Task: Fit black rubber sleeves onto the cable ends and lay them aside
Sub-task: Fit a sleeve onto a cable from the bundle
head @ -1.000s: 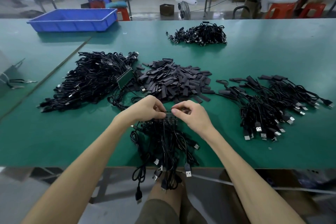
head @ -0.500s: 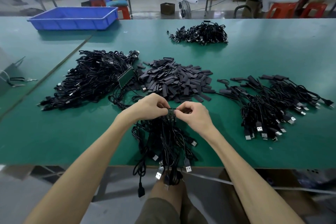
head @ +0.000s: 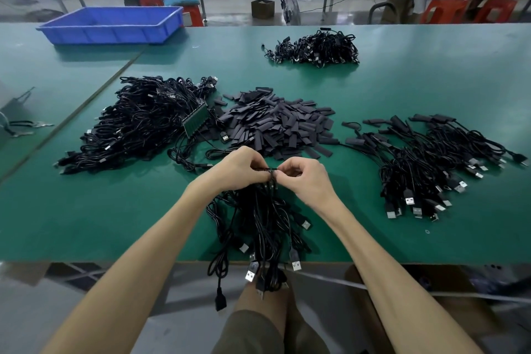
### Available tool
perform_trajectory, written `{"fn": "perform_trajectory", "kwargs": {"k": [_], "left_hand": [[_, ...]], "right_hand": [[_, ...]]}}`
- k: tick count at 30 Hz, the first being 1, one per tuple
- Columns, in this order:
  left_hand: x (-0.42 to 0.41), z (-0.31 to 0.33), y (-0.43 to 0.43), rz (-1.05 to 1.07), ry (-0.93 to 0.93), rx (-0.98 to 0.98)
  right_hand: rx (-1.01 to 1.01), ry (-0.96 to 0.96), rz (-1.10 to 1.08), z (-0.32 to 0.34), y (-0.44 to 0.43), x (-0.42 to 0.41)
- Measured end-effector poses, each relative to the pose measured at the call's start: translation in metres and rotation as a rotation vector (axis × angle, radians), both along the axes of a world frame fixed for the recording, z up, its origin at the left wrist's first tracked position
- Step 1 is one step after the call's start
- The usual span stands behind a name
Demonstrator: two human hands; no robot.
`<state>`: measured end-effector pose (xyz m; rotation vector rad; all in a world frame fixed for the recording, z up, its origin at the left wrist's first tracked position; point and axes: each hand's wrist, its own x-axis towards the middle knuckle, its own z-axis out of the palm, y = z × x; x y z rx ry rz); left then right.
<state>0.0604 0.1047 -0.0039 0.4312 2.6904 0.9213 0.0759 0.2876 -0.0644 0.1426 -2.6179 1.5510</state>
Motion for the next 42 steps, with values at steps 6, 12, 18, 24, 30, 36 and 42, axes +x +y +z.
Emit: {"fn": "perform_trajectory", "kwargs": {"k": [6, 12, 18, 24, 30, 36, 42], "left_hand": [[0.000, -0.004, 0.006, 0.046, -0.003, -0.008], [0.002, -0.007, 0.009, 0.102, 0.005, -0.010], [0.004, -0.005, 0.014, 0.148, 0.011, -0.056], [0.011, -0.003, 0.024, 0.194, 0.086, -0.146], [0.009, -0.003, 0.010, 0.207, 0.041, -0.112], [0.008, -0.004, -0.004, 0.216, 0.042, -0.085], [0.018, -0.002, 0.006, 0.111, 0.218, -0.123]], "right_hand": [[0.044, -0.031, -0.017, 0.001, 0.001, 0.000], [0.058, -0.027, -0.026, 0.001, -0.001, 0.001], [0.071, -0.030, -0.031, 0.002, -0.002, 0.001], [0.052, -0.034, -0.040, 0.004, -0.003, 0.002], [-0.026, -0.030, -0.051, 0.004, -0.001, 0.004], [-0.143, -0.036, -0.037, 0.010, 0.000, 0.009], [-0.199, -0.041, -0.035, 0.012, 0.002, 0.011]]}}
